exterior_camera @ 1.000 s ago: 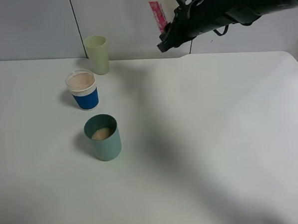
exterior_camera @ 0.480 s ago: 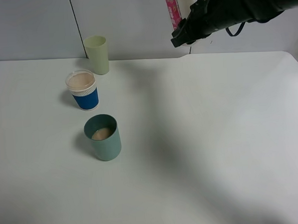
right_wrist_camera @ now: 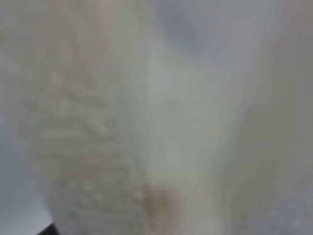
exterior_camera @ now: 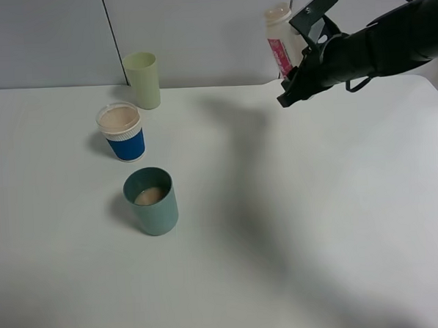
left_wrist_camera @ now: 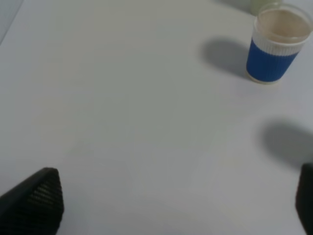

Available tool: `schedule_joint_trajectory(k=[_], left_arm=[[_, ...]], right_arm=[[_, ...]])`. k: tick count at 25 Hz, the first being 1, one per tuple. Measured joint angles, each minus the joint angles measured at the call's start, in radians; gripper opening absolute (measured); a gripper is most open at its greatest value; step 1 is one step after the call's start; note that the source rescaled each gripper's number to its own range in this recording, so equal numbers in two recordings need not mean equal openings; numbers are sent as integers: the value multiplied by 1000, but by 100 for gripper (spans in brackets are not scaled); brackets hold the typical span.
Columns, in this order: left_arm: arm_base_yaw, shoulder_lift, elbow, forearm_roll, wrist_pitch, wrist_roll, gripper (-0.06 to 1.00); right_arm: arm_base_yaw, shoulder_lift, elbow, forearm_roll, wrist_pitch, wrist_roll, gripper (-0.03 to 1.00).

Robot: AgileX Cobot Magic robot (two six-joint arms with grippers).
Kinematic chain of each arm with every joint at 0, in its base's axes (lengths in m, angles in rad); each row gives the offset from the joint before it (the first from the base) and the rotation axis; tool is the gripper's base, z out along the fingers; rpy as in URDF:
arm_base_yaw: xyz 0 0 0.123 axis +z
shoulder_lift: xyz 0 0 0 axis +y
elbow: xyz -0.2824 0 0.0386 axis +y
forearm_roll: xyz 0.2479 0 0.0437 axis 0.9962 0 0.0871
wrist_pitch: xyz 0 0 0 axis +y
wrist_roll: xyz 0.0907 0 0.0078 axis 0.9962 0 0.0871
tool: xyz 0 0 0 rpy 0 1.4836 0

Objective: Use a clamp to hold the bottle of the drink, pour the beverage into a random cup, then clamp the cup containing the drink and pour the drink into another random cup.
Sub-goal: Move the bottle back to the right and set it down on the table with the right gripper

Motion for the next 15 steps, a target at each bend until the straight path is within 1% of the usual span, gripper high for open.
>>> schedule_joint_trajectory(k=[5, 8, 11, 13, 14, 15], left_arm=[[0, 0, 0, 0, 0, 0, 84], [0, 0, 0, 0, 0, 0, 84], [0, 0, 0, 0, 0, 0, 84], [0, 0, 0, 0, 0, 0, 84], [0, 0, 0, 0, 0, 0, 84], [0, 0, 0, 0, 0, 0, 84]], right_arm=[[-32, 0, 9, 29, -15, -14, 0], [-52, 0, 9, 88, -9, -32, 0], [-72, 0, 9, 236, 28, -148, 0], [-76, 0, 9, 298, 46, -213, 0], [-78, 0, 9, 311, 52, -231, 0], [-79, 0, 9, 338, 65, -278, 0]])
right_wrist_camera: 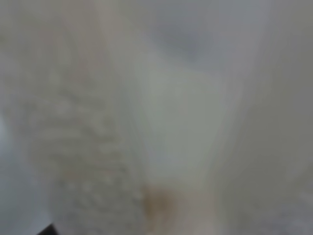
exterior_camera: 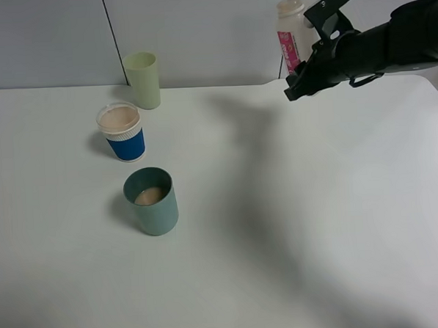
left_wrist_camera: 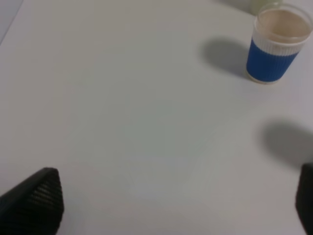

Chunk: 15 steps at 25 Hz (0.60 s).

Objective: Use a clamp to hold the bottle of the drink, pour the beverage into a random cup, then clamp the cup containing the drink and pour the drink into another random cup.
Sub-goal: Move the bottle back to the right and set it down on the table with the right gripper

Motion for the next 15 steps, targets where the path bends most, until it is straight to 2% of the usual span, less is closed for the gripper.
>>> schedule_joint_trajectory(k=[1, 7, 15], left_arm=[[0, 0, 0, 0, 0, 0, 84], [0, 0, 0, 0, 0, 0, 84], [0, 0, 0, 0, 0, 0, 84]], right_arm=[[-3, 0, 0, 25, 41, -61, 0], [-51, 0, 0, 29, 154, -50, 0], [-59, -1, 0, 29, 171, -46, 0]])
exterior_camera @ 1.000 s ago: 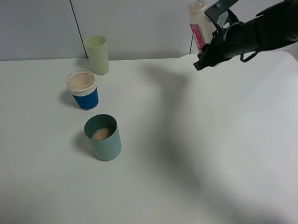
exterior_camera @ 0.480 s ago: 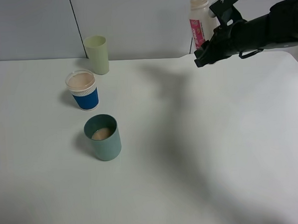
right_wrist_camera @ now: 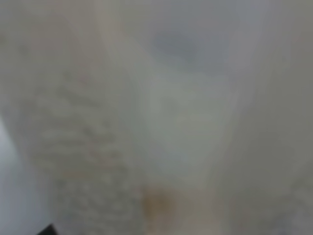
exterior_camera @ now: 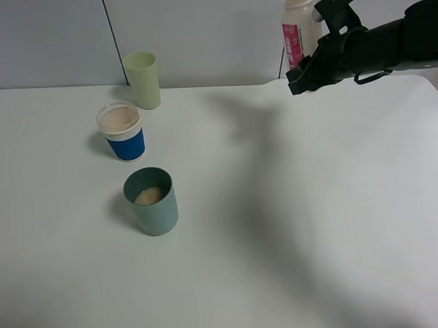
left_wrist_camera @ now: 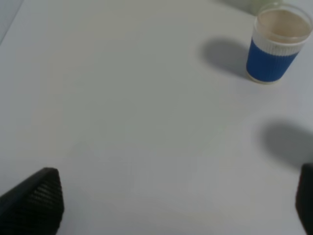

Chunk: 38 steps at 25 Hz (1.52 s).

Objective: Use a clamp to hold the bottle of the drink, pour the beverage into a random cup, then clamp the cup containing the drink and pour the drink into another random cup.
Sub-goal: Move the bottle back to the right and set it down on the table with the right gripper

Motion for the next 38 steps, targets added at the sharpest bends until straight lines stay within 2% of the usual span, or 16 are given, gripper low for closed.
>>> schedule_joint_trajectory(k=[4, 6, 7, 11, 12, 14, 17, 22, 34, 35, 36, 37, 38], left_arm=[[0, 0, 0, 0, 0, 0, 84], [0, 0, 0, 0, 0, 0, 84], [0, 0, 0, 0, 0, 0, 84], [0, 0, 0, 0, 0, 0, 84], [0, 0, 0, 0, 0, 0, 84], [0, 0, 0, 0, 0, 0, 84], [0, 0, 0, 0, 0, 0, 84], [0, 0, 0, 0, 0, 0, 84], [0, 0, 0, 0, 0, 0, 84], [0, 0, 0, 0, 0, 0, 84], [0, 0, 0, 0, 0, 0, 84], [0, 0, 0, 0, 0, 0, 84], [0, 0, 0, 0, 0, 0, 84]], right_arm=[[0, 0, 0, 0, 0, 3, 0], [0, -1, 0, -124, -33, 116, 0], [0, -1, 0, -124, -33, 116, 0], [0, -1, 0, -374, -121, 362, 0], [0, -1, 0, -374, -121, 362, 0], [0, -1, 0, -468, -151, 457, 0], [0, -1, 0, -554, -195, 548, 0], [0, -1, 0, -604, -208, 580, 0], [0, -1, 0, -605, -208, 581, 0], [4, -1, 0, -646, -214, 624, 0], [4, -1, 0, -646, -214, 624, 0], [7, -1, 0, -738, -235, 723, 0], [7, -1, 0, -738, -235, 723, 0]])
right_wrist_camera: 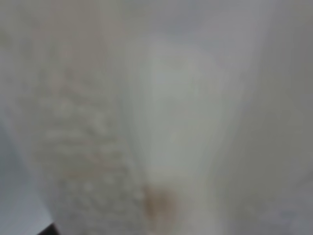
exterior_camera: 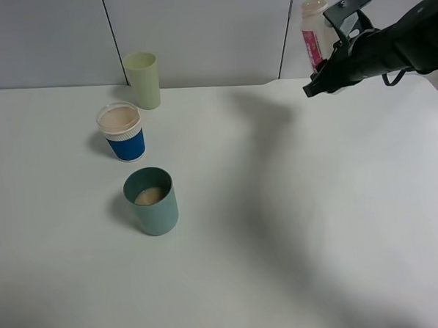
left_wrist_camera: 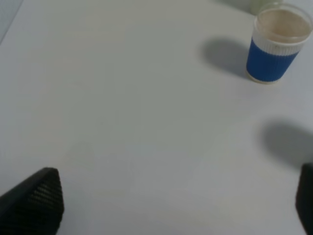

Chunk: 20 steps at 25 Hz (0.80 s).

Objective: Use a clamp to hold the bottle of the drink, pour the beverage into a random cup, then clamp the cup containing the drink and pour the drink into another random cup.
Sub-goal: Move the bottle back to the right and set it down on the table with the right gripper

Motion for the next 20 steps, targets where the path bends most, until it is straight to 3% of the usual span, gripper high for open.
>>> schedule_joint_trajectory(k=[4, 6, 8, 12, 16, 18, 19, 20], left_arm=[[0, 0, 0, 0, 0, 0, 84], [0, 0, 0, 0, 0, 0, 84], [0, 0, 0, 0, 0, 0, 84], [0, 0, 0, 0, 0, 0, 84], [0, 0, 0, 0, 0, 0, 84], [0, 0, 0, 0, 0, 0, 84], [0, 0, 0, 0, 0, 0, 84], [0, 0, 0, 0, 0, 0, 84]], right_arm=[[2, 0, 0, -138, -19, 147, 0], [2, 0, 0, -455, -52, 513, 0], [2, 0, 0, -604, -73, 701, 0], [2, 0, 0, -804, -120, 970, 0], [2, 0, 9, -975, -172, 1159, 0], [2, -1, 54, -1067, -290, 1271, 0], [2, -1, 54, -1067, -290, 1271, 0], [2, -1, 107, -1107, -377, 1333, 0]])
